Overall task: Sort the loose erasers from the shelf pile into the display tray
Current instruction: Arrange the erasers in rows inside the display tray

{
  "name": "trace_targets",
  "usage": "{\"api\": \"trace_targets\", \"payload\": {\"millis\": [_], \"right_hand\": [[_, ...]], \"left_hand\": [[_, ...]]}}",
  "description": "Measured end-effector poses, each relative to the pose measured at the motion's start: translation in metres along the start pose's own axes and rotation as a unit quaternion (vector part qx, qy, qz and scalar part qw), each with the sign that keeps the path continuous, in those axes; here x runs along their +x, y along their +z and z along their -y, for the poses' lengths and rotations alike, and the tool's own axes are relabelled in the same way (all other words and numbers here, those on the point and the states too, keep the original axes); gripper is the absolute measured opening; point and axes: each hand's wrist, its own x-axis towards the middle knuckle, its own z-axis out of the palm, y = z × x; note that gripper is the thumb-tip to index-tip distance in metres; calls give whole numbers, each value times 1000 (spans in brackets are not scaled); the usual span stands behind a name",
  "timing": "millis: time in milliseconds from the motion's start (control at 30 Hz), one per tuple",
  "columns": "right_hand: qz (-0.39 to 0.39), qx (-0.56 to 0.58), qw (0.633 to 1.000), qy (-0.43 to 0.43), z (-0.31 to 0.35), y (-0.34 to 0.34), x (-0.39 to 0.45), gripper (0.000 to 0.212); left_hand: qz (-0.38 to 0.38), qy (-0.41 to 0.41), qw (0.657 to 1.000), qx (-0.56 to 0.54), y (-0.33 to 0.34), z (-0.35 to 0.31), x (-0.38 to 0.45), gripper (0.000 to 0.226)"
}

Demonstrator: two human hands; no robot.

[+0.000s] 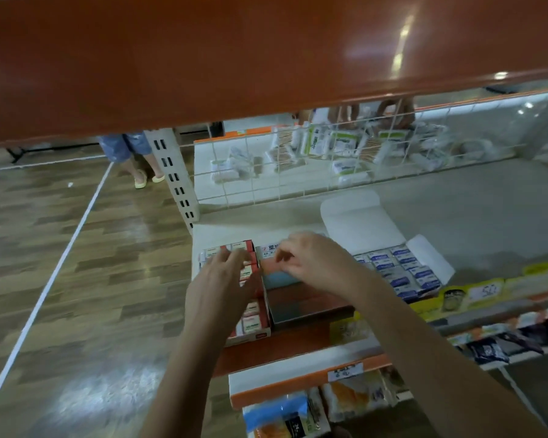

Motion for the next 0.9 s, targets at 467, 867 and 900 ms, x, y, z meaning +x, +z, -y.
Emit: {"api": "trace_targets", "payload": {"millis": [467, 867, 900], "right_hand": [[-134, -87, 961, 226, -202, -110, -128, 41], [-130, -82, 910, 384, -420, -168, -285, 47], [-127, -83, 907, 393, -435, -170, -291, 47]], "left_hand": [[56, 275, 956, 87, 58, -273, 113, 46], [121, 340, 925, 115, 184, -517, 137, 48], [125, 342, 924, 116, 194, -529, 141, 47]]}}
